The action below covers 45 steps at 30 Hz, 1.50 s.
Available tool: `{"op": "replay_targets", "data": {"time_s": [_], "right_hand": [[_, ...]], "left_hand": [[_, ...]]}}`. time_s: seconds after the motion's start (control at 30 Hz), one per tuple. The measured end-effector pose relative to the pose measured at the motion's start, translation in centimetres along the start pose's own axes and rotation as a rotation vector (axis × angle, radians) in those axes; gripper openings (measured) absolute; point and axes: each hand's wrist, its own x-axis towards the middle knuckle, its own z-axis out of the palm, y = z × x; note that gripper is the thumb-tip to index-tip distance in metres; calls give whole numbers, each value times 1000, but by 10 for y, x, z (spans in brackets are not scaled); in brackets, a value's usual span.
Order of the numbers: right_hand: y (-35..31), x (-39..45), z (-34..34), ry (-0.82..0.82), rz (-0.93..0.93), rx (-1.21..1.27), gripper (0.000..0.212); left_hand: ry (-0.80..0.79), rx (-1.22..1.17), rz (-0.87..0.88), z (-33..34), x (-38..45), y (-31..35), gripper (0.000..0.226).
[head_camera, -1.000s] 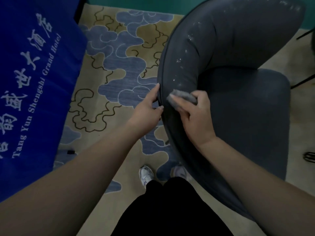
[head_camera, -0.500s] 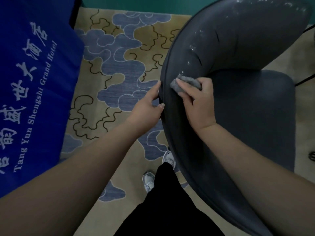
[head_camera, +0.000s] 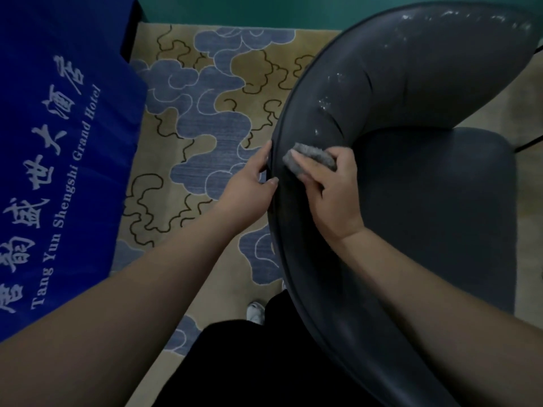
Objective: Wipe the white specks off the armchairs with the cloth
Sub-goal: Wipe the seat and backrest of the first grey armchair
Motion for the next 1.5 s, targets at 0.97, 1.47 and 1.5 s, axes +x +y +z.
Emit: {"op": "replay_targets", "data": {"time_s": [0.97, 1.47, 1.5], "right_hand": [[-5, 33, 25, 243, 312, -58, 32], [8, 78, 31, 383, 541, 10, 29], [13, 89, 30, 397, 560, 37, 28]], "left_hand": [[-330, 75, 120, -38, 113, 42, 65], [-488, 105, 159, -47, 162, 58, 69], [-482, 118, 162, -46, 165, 58, 69]]}}
